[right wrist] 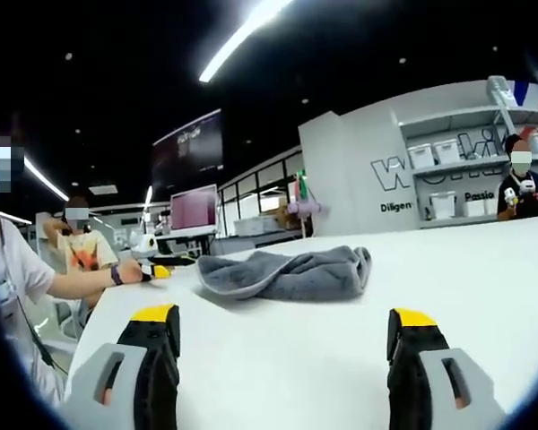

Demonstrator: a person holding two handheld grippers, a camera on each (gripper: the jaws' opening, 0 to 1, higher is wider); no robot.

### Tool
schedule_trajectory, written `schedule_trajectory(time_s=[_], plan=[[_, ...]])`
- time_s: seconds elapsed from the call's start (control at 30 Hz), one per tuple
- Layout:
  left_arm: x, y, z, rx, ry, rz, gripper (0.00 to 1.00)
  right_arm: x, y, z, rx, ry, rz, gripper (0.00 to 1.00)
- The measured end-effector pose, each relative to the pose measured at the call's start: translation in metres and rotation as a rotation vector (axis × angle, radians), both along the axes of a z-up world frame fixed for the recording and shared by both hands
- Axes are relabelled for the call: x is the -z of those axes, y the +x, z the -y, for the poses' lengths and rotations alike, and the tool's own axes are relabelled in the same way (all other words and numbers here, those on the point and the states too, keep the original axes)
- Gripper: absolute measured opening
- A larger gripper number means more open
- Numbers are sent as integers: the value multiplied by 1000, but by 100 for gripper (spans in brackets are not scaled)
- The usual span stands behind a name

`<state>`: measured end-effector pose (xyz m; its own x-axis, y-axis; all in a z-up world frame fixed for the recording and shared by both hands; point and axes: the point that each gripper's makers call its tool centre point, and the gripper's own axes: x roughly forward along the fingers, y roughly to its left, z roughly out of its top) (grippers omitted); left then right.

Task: Fold the towel on the table until its edges align and the towel forms a compact rectangular stack.

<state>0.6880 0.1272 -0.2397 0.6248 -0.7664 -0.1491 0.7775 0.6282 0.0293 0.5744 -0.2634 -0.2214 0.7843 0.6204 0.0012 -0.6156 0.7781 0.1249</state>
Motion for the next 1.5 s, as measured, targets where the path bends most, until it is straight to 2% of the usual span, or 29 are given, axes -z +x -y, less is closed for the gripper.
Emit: schedule_trajectory(time_s=[0.3,0.43,0.5,0.53,0.63,0.87,0.93,1.03,1.1,1.27,1.4,1.5], plan=[[-6,1,6,-4,-10,37,90,1,4,4,5,-12,-3,97],[-9,2,25,18,-25,64,90,0,3,2,-2,-4,0,97],[-4,-2,40,60,28,81,90,1,3,1,0,-10,-3,97],[-3,-2,42,66,36,84,90,2,3,1,0,-15,-4,96],[-4,-7,70,133,34,96,90,4,2,0,2,-29,-10,95],[-18,-5,118,205,-40,126,88,8,1,-1,10,-47,-21,93],[-16,-9,124,232,-15,144,86,8,2,1,10,-45,-21,93],[-12,-19,129,280,38,179,87,6,7,6,12,-40,-20,92],[-18,-20,128,289,-2,183,84,6,9,8,10,-35,-18,92],[-15,-22,130,294,28,201,76,7,10,8,10,-39,-23,91],[-14,-23,129,304,30,193,62,10,8,6,14,-56,-30,88],[0,-26,130,323,90,150,49,11,8,6,15,-66,-34,87]])
